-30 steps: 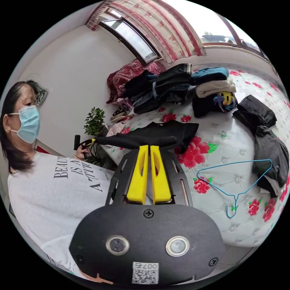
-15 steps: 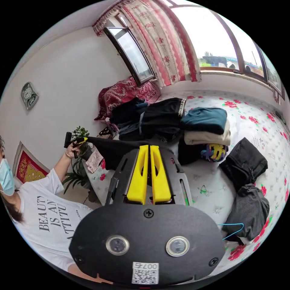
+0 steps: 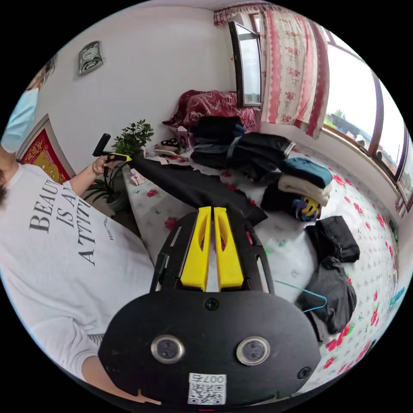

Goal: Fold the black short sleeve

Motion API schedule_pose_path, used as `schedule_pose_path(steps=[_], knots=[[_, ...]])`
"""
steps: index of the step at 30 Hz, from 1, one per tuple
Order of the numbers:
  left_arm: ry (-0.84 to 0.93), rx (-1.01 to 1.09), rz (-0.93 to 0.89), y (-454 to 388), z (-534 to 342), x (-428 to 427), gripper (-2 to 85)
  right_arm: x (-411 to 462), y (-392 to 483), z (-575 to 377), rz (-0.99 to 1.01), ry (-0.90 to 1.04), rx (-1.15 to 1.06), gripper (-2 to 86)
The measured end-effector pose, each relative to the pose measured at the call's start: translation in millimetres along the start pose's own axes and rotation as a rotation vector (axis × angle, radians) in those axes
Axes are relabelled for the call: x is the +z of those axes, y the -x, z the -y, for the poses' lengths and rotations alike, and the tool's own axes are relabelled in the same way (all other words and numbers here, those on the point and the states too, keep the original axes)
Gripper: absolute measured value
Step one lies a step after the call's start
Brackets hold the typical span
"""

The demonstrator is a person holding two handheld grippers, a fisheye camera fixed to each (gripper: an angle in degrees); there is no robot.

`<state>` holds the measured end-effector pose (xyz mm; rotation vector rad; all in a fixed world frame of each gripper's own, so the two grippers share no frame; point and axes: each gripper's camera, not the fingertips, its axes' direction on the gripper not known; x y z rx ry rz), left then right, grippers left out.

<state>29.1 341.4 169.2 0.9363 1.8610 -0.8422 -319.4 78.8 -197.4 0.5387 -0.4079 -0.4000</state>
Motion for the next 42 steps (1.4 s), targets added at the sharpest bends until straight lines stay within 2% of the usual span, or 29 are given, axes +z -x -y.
schedule_pose_path(steps=[6,8,11,14,16,21,26,31,33,35,37,41,42], knots=[[0.293,-0.420,0.011,56.4,-155.5,131.0,-0.9,167.3,1.1,-128.7,0.148,0.379,0.362,-0.2],[0.318,-0.484,0.028,62.7,-180.2,144.4,-0.9,187.4,7.8,-146.1,0.124,0.440,0.367,-0.2],[0.243,-0.483,0.010,64.9,-193.7,137.6,-0.8,191.1,5.7,-156.2,0.150,0.435,0.384,-0.1],[0.241,-0.464,-0.024,67.9,-194.7,134.6,-0.7,185.4,-10.1,-159.1,0.193,0.435,0.435,0.2],[0.254,-0.456,-0.008,69.1,-197.5,131.9,-0.5,172.1,-23.5,-158.7,0.168,0.371,0.481,0.5],[0.185,-0.587,0.017,88.1,-223.5,106.8,-0.4,146.6,-90.6,-167.4,0.194,-0.018,0.795,2.9],[0.064,-0.674,-0.008,104.0,-228.3,88.5,-0.7,204.1,-145.0,-171.6,0.303,-0.092,1.073,5.8],[0.044,-0.627,-0.018,106.8,-208.3,88.0,-0.9,255.4,-174.1,-171.4,0.383,-0.165,1.264,6.7],[0.041,-0.610,-0.027,109.3,-199.7,91.9,-0.9,268.8,-183.3,-173.1,0.423,-0.249,1.360,5.0],[0.037,-0.607,-0.040,112.8,-194.5,95.1,-1.0,265.4,-184.6,-173.1,0.427,-0.346,1.401,3.4],[0.033,-0.604,-0.043,116.3,-189.7,97.4,-1.0,248.0,-177.3,-164.5,0.356,-0.434,1.343,2.1],[0.025,-0.602,-0.047,126.3,-183.2,104.2,-1.0,223.0,-139.2,-144.4,-0.014,-0.336,1.110,1.1],[0.025,-0.610,-0.052,130.3,-183.1,108.0,-0.9,230.3,-137.1,-148.8,-0.031,-0.296,1.108,1.1]])
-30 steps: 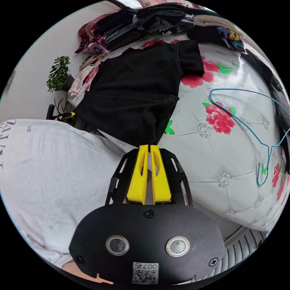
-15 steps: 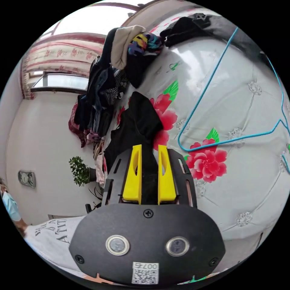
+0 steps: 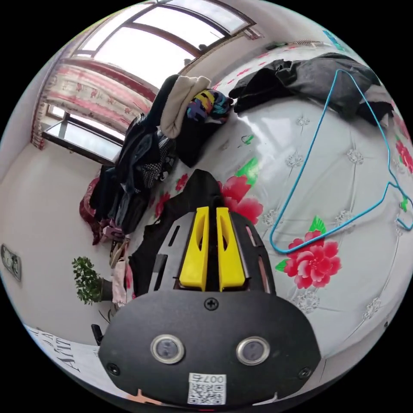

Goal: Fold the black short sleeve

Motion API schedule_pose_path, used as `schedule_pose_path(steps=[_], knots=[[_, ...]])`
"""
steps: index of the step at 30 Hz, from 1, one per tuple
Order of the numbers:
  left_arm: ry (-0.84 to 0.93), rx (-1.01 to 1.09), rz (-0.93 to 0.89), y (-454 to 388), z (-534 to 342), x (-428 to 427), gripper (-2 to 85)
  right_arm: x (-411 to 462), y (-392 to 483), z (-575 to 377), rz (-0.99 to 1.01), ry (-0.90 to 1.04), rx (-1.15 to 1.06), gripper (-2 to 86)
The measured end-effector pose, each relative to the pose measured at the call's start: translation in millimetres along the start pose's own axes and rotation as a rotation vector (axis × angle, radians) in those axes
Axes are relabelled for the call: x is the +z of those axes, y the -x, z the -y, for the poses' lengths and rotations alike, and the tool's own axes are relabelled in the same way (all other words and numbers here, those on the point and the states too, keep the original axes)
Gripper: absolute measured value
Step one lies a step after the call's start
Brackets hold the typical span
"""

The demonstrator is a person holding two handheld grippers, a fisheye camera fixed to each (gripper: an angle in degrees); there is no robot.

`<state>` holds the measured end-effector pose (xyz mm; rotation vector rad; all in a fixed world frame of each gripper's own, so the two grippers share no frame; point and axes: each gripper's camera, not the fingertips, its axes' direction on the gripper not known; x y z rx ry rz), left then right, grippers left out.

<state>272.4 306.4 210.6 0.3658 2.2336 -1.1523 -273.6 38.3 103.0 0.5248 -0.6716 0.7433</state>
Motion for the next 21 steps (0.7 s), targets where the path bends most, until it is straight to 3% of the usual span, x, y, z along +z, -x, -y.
schedule_pose_path(steps=[3,6,8,10,14,16,18,21], knots=[[0.019,-0.030,-0.019,9.6,6.4,11.2,-1.0,14.4,-35.3,0.2,0.118,0.065,0.215,1.1],[0.017,-0.032,-0.033,12.2,11.3,16.3,-1.0,17.1,-61.5,0.9,0.333,-0.057,0.426,0.6],[0.021,-0.023,-0.032,12.0,14.5,18.0,-1.0,15.5,-56.8,9.7,0.363,-0.116,0.447,0.1],[0.027,-0.015,-0.028,12.3,18.1,19.1,-1.0,10.9,-26.4,29.0,0.321,-0.115,0.291,-0.1],[0.010,-0.014,-0.030,15.4,25.4,18.7,-1.0,17.7,109.9,45.7,0.134,0.087,-0.402,-0.1],[0.003,-0.015,-0.039,16.6,28.2,20.5,-1.0,27.2,146.0,30.7,0.029,0.154,-0.547,0.1],[-0.008,-0.005,-0.047,15.8,30.9,24.3,-1.0,32.1,132.7,19.9,-0.157,0.128,-0.369,0.7],[0.000,0.002,-0.060,15.1,32.1,32.4,-1.0,26.0,64.2,4.3,-0.073,0.121,0.006,3.0]])
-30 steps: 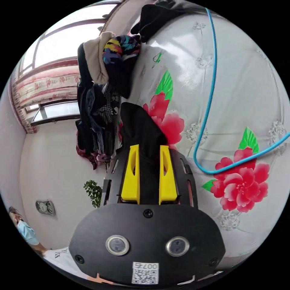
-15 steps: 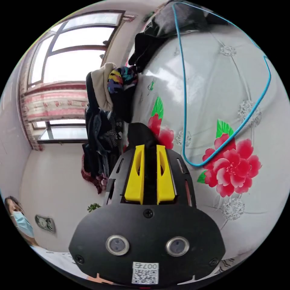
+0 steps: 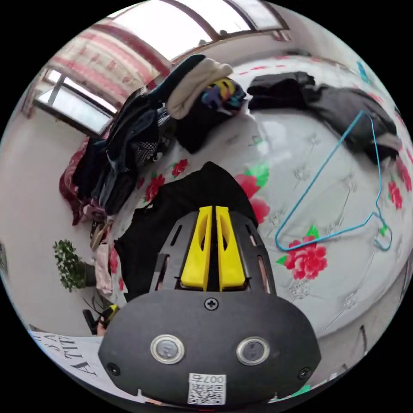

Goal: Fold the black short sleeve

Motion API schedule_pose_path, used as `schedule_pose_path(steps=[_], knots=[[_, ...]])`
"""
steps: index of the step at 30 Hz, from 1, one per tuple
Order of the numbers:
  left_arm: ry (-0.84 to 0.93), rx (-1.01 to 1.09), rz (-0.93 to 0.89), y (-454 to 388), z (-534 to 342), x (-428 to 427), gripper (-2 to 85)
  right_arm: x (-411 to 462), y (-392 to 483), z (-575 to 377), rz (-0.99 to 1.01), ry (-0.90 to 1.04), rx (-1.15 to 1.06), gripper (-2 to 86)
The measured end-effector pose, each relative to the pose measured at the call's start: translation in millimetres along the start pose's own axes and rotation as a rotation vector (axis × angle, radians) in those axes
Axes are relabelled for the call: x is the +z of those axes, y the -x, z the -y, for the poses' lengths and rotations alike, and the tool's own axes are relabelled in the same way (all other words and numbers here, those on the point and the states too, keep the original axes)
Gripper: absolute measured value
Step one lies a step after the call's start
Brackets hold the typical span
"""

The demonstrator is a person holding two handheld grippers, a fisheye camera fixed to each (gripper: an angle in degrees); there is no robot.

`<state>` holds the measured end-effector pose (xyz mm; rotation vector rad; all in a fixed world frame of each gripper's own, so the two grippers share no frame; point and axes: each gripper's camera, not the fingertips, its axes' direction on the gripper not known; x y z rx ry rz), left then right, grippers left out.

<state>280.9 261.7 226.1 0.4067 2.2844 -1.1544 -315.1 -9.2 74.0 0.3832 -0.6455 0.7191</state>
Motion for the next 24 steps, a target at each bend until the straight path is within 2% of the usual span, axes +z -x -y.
schedule_pose_path(steps=[3,6,8,10,13,15,16,18,21,24], knots=[[0.030,0.001,0.003,2.1,0.9,9.4,-1.0,16.5,-54.9,-13.8,0.206,0.055,0.292,5.7],[0.045,-0.017,-0.007,6.4,4.6,17.6,-1.0,39.2,-74.6,-14.6,0.377,0.005,0.464,5.4],[0.041,-0.022,-0.019,6.0,8.3,20.7,-1.0,48.0,-72.2,-6.3,0.442,-0.048,0.514,4.2],[0.044,-0.006,-0.025,2.1,13.0,22.9,-1.0,46.1,-51.6,8.4,0.408,-0.105,0.457,2.6],[0.068,0.044,-0.002,-6.7,20.0,26.8,-1.0,36.6,38.3,35.0,0.231,-0.076,0.014,1.0],[0.078,0.068,0.011,-10.3,22.0,31.0,-1.0,44.6,141.9,16.6,-0.012,0.011,-0.552,0.7],[0.079,0.068,0.010,-10.2,22.1,32.3,-1.0,50.6,164.6,4.7,-0.066,0.039,-0.686,0.7],[0.075,0.055,-0.014,-8.0,21.6,38.3,-1.0,85.8,227.1,-55.6,-0.213,0.177,-1.137,1.2],[0.064,0.041,-0.045,-5.9,20.8,46.1,-1.0,138.1,252.9,-119.3,-0.250,0.360,-1.386,2.4],[0.071,0.055,-0.064,-9.4,21.2,54.1,-1.0,172.8,262.9,-157.2,-0.199,0.524,-1.458,4.2]])
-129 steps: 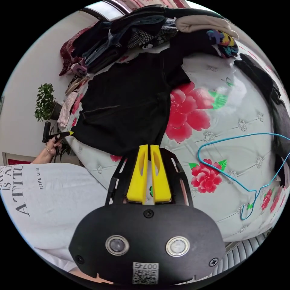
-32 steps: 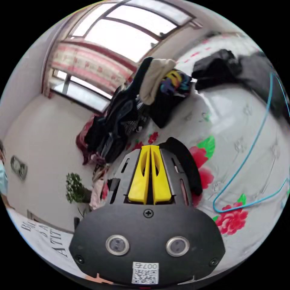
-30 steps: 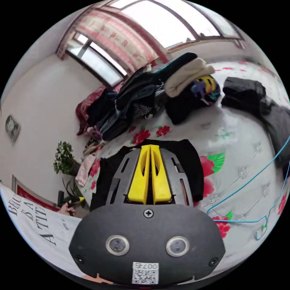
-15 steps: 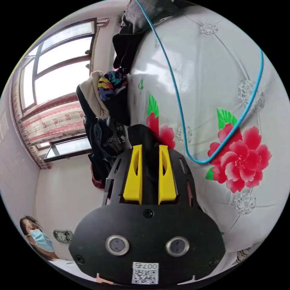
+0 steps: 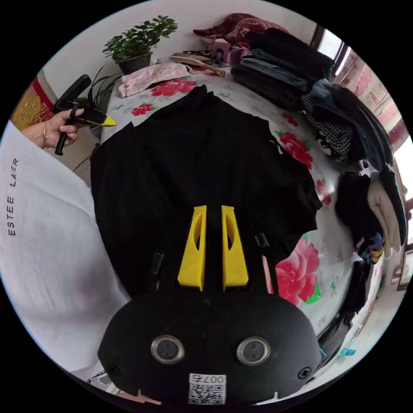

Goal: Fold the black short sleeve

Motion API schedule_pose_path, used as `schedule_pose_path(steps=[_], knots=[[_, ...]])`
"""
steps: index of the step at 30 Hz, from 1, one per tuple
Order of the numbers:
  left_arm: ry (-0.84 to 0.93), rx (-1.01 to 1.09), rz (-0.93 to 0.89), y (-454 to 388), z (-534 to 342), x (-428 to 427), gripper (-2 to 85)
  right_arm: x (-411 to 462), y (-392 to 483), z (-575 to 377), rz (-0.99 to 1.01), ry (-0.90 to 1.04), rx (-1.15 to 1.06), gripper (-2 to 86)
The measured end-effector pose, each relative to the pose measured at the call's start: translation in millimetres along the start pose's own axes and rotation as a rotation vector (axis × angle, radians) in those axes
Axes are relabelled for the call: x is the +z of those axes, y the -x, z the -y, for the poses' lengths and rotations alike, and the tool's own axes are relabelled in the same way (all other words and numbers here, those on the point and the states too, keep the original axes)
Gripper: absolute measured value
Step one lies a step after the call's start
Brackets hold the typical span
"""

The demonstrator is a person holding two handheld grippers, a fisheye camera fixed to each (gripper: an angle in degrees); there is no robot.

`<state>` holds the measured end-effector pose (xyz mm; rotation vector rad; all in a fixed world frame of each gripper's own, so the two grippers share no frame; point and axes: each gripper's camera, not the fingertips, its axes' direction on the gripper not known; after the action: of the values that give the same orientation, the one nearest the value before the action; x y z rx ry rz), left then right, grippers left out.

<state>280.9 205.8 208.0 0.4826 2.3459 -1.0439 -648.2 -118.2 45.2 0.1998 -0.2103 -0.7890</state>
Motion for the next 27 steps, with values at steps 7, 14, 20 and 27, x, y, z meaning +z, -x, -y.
schedule_pose_path(steps=[7,14,20,27], knots=[[0.089,0.154,-0.011,-31.2,10.6,33.7,-0.6,-29.4,-42.8,-5.9,-0.026,-0.169,0.250,6.4],[0.259,0.437,-0.108,-102.1,41.1,131.8,5.2,4.7,-193.3,-57.1,0.204,-0.218,0.879,6.7],[0.356,0.602,-0.149,-146.9,58.9,185.9,6.0,-6.5,-208.1,-75.0,0.260,-0.259,0.849,0.8],[0.398,0.666,-0.087,-150.3,64.3,198.7,6.0,-83.9,-262.8,-167.4,-0.147,-0.306,1.062,1.4]])
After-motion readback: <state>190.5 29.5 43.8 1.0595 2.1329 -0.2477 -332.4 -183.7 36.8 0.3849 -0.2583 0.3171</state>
